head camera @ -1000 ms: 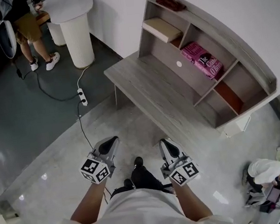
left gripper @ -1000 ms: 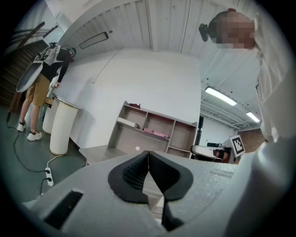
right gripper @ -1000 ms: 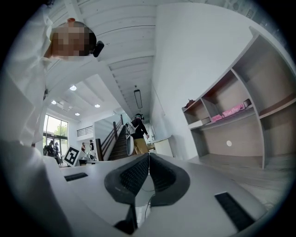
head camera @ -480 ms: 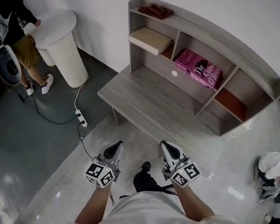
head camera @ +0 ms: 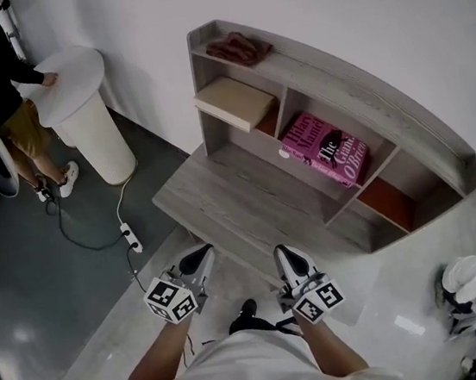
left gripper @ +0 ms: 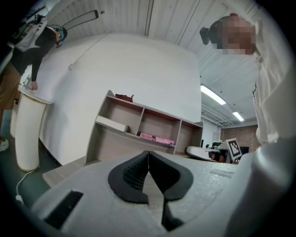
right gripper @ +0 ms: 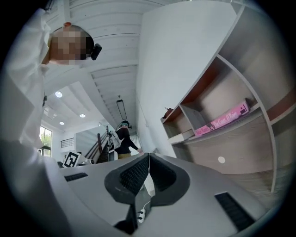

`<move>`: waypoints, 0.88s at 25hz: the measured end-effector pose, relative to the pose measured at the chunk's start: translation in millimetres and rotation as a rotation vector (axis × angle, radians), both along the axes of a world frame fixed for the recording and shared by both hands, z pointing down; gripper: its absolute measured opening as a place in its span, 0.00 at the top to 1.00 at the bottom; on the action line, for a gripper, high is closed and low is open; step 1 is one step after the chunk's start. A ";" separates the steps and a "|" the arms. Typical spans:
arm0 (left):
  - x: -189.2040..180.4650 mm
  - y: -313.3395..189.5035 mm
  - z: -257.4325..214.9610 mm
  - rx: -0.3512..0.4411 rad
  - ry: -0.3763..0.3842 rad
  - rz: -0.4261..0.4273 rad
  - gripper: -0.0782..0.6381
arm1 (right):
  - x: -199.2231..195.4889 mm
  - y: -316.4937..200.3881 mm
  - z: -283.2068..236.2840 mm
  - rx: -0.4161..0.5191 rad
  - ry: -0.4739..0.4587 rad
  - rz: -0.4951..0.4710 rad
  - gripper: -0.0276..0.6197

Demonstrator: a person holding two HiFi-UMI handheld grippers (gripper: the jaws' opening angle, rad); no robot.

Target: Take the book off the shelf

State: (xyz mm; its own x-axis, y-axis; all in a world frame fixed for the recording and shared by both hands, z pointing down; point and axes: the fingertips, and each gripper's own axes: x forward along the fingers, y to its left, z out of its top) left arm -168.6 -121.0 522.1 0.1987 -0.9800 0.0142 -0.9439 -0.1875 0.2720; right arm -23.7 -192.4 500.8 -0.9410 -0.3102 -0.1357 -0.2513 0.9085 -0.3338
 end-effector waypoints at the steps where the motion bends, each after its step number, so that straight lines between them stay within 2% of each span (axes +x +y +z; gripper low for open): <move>1: -1.3 -11.8 -1.7 0.001 0.001 0.016 0.87 | -0.3 -9.6 -0.9 -0.006 -0.005 0.011 0.93; 3: -2.4 -34.0 -5.4 0.007 0.011 0.046 0.87 | 1.5 -27.1 -3.5 -0.018 -0.019 0.035 0.93; 7: 0.9 -73.8 -16.7 0.033 0.058 0.102 0.87 | 2.9 -49.7 -10.8 0.020 -0.002 0.072 0.93; 10: 8.2 -99.8 -24.5 0.047 0.090 0.149 0.87 | 7.7 -65.0 -19.0 -0.026 -0.047 0.110 0.93; 18: 25.5 -157.1 -34.8 0.051 0.294 0.253 0.87 | 37.3 -111.6 -33.8 -0.186 -0.195 0.265 0.93; 22: 29.2 -179.2 -43.1 0.060 0.426 0.308 0.87 | 50.7 -128.6 -40.1 -0.248 -0.282 0.342 0.93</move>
State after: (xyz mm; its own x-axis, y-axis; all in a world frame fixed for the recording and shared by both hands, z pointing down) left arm -139.4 -300.3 479.0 0.4538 -0.8717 -0.1851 -0.6508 -0.4661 0.5993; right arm 27.0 -321.0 460.7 -0.7170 -0.6495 -0.2531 -0.3894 0.6744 -0.6273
